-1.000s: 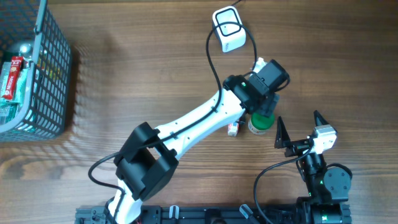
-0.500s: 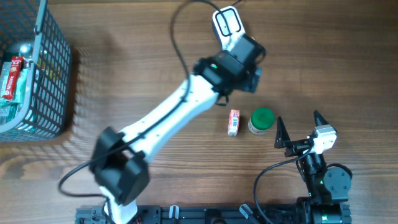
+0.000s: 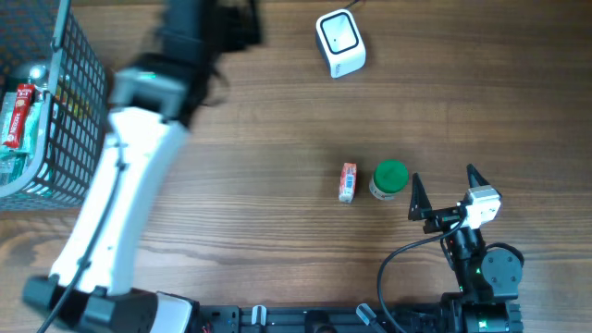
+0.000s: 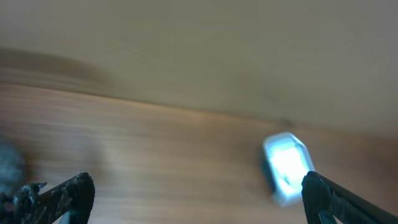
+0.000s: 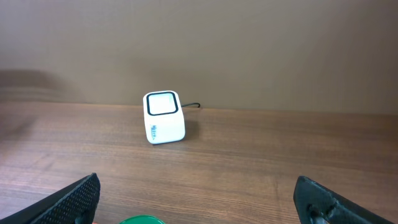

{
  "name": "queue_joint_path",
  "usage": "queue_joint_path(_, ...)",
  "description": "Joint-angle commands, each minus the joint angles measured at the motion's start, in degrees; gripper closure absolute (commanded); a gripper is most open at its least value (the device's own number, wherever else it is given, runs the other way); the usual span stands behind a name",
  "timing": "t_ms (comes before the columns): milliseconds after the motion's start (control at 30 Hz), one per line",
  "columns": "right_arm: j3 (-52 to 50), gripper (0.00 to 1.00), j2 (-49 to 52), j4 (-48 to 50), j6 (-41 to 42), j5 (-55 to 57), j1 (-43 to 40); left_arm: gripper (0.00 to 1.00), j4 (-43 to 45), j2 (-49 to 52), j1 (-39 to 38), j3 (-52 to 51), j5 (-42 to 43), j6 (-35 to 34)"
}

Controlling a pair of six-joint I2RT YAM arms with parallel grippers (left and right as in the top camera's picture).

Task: Scan the item barcode
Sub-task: 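Move the left gripper back into the grey basket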

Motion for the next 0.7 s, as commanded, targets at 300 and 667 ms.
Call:
queue_joint_path(300,-0.2,0.0,-0.1,0.2,-0.2,-0.1,0.1,0.01,2.8,-3.0,37.1,-0.2,18.4,3.3)
queue_joint_path(667,-0.2,0.0,-0.1,0.2,-0.2,-0.1,0.1,0.05,0.0,5.9,46.9,-0.2,18.1,-1.8)
